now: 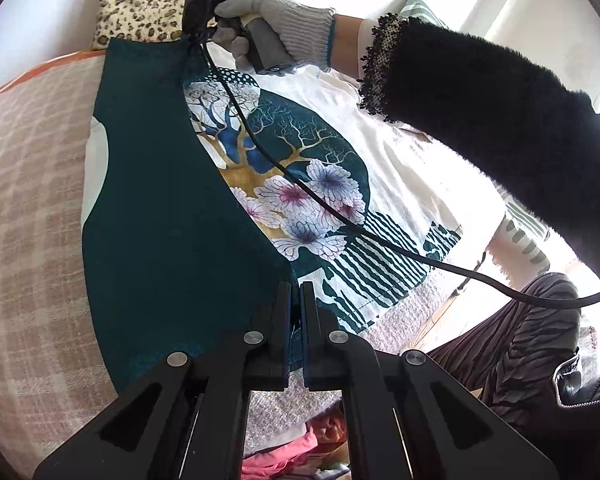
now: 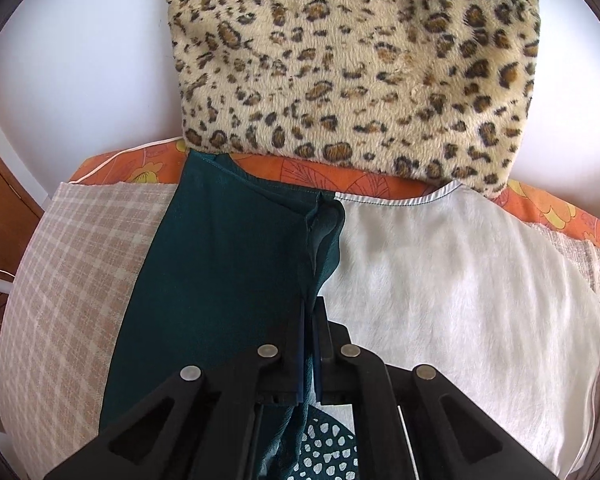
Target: Fold small clothes
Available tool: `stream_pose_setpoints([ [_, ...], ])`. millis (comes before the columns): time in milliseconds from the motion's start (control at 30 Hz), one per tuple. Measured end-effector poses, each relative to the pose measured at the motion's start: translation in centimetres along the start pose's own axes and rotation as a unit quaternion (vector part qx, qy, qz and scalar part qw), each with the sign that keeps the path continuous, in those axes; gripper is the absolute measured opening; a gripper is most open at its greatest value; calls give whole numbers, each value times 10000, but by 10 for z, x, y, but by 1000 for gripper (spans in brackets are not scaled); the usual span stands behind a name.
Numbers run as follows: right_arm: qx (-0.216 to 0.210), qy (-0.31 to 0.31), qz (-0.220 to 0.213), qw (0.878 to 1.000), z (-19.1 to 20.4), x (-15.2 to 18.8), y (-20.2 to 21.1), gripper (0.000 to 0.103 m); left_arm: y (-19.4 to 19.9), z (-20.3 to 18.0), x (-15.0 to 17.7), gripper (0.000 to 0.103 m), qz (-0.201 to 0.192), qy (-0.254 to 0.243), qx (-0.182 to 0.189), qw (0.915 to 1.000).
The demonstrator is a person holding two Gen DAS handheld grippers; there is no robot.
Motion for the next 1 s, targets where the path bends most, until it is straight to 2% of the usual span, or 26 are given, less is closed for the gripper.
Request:
stream_pose_setpoints([
  [33,-24,-25,18,10000,0,2,-2,0,-2,-2,1,3,33,-43,10,10000],
  [100,-1,8,134,9999,0,6,-7,7,-6,-6,5,4,202,-130,-7,9997],
  [133,58,42,185,9998,0,8,-8,15,-9,-7,7,6,302,-168,-24,9994],
  [167,110,71,165,9998,-1,8,-6,37,-10,-8,10,7,359,-178,-10,9992],
  [200,135,91,107,9998,-3,8,-2,42,-10,-9,12,7,407,-179,1,9990],
  [300,29,6,-22,10000,-13,7,18,41,-3,-13,17,7,424,-203,119,9988],
  [433,-165,-149,-303,9993,-34,9,65,42,17,-17,13,8,160,-164,212,9995],
  [567,-226,-287,-547,9978,-62,20,115,44,29,-20,2,8,-161,-357,-22,9992],
  [800,-3,-482,-771,9959,-133,43,180,44,20,-30,-13,8,-313,-314,-257,9987],
  [1000,85,-837,-882,9925,-197,59,212,44,3,-75,-25,8,-348,-563,-176,9976],
])
Point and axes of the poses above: each gripper's, at about its wrist camera, not at the fingertips, and y roughly against the way its jaws point, z to its left, x to its underside, the point moved 9 cm from there along -y, roughly the way its jaws point, and after that the axes turned 2 degrees about -x, right-handed, at the moved point
